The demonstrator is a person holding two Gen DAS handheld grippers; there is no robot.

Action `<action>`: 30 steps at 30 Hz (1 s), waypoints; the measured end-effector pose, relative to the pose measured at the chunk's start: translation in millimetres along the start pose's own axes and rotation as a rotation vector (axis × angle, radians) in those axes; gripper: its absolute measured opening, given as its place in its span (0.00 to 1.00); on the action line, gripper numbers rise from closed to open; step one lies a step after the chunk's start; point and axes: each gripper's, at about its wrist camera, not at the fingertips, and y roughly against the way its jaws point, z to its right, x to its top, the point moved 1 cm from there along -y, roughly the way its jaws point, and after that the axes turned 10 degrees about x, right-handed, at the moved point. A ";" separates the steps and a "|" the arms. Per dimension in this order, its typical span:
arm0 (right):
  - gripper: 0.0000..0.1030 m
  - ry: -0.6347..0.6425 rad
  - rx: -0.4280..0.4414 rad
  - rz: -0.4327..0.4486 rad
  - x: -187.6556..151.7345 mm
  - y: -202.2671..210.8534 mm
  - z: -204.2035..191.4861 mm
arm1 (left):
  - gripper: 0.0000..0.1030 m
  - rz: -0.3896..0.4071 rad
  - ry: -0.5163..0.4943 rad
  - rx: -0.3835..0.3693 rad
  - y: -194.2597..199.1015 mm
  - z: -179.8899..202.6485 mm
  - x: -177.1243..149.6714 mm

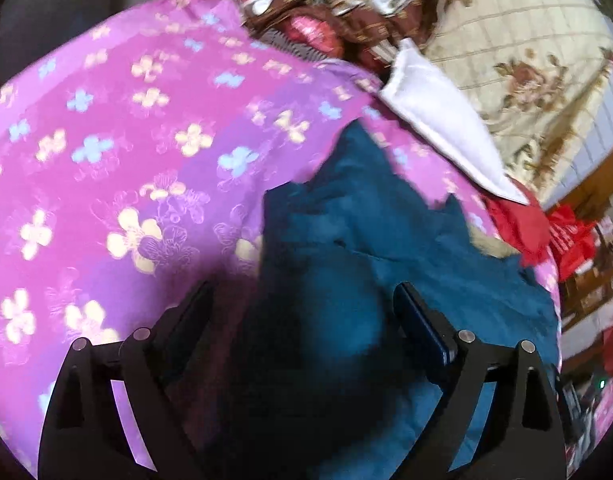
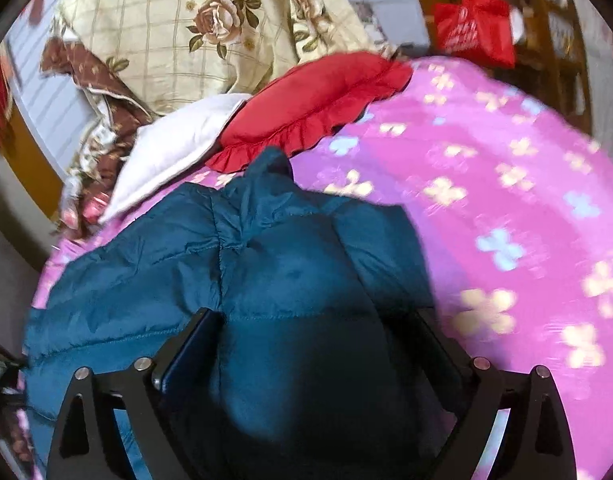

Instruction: Fold large clothes

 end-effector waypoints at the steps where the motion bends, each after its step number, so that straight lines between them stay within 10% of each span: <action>1: 0.91 0.020 -0.001 0.017 -1.3 10.1 -5.9 | 0.89 0.024 -0.025 -0.004 16.2 3.0 -2.4; 18: 0.91 0.278 0.073 0.082 -123.4 178.6 -85.9 | 0.89 0.244 -0.274 0.067 179.4 12.1 -140.5; 30: 0.91 0.338 0.022 0.122 -191.5 191.0 -92.5 | 0.89 0.251 -0.277 0.116 210.1 22.6 -220.5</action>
